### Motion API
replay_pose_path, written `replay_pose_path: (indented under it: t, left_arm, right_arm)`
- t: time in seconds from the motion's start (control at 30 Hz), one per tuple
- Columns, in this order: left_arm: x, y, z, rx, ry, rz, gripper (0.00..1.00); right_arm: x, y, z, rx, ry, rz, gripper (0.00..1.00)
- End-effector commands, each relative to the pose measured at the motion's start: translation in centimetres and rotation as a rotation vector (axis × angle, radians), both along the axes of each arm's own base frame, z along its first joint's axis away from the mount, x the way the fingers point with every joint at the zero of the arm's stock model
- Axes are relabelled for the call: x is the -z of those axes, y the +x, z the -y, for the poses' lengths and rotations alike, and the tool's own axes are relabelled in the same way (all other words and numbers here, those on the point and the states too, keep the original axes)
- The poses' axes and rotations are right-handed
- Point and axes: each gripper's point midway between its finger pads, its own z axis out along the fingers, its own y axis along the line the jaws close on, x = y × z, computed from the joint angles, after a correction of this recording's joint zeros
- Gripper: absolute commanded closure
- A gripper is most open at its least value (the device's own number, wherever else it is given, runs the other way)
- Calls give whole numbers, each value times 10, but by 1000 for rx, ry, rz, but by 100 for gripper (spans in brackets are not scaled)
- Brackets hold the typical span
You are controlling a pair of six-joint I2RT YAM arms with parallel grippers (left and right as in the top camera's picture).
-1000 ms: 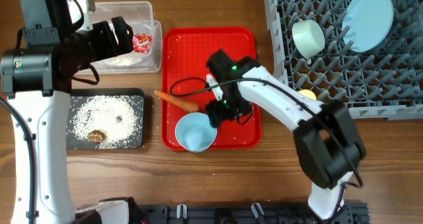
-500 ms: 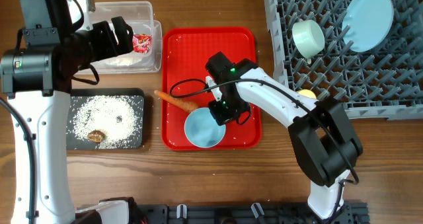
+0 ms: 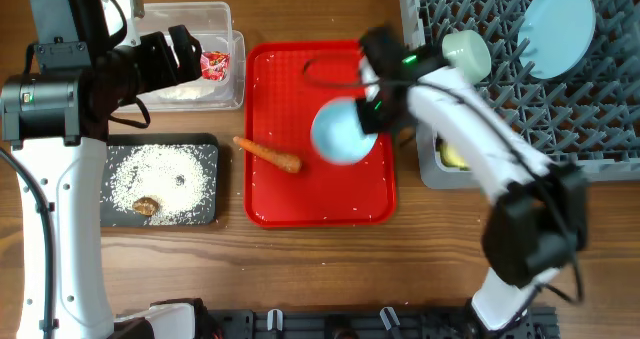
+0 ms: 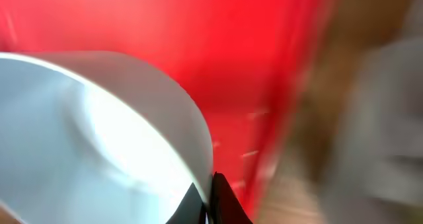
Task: Sort waste into correct bins and load items into the dishwasher rack
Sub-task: 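Grasp the light-blue bowl rim with the right gripper and lift, then carry the light-blue bowl into the rack and lower it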
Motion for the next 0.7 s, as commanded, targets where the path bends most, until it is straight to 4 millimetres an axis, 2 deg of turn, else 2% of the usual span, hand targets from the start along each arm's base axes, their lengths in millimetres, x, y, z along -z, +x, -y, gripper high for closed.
replay_pose_path:
  t: [0.0, 0.1, 0.2, 0.4, 0.5, 0.57, 0.67]
  left_arm:
    - [-3, 3, -2, -10, -2, 7, 0]
    - [-3, 3, -2, -10, -2, 7, 0]
    - [-3, 3, -2, -10, -2, 7, 0]
    - [-3, 3, -2, -10, -2, 7, 0]
    - [-3, 3, -2, -10, -2, 7, 0]
    - [-3, 3, -2, -10, -2, 7, 0]
    - [-3, 3, -2, -10, -2, 7, 0]
  right_arm:
    - [-84, 40, 66, 241, -188, 324, 96]
    - [-122, 54, 117, 377, -374, 497, 96]
    - [-147, 62, 157, 493, -534, 609, 96]
    - [-193, 60, 234, 747, -838, 767, 96]
    - [-204, 74, 254, 779, -828, 810, 96]
    - [-207, 95, 257, 750, -750, 855, 96]
    - [-220, 123, 263, 679, -786, 924, 96]
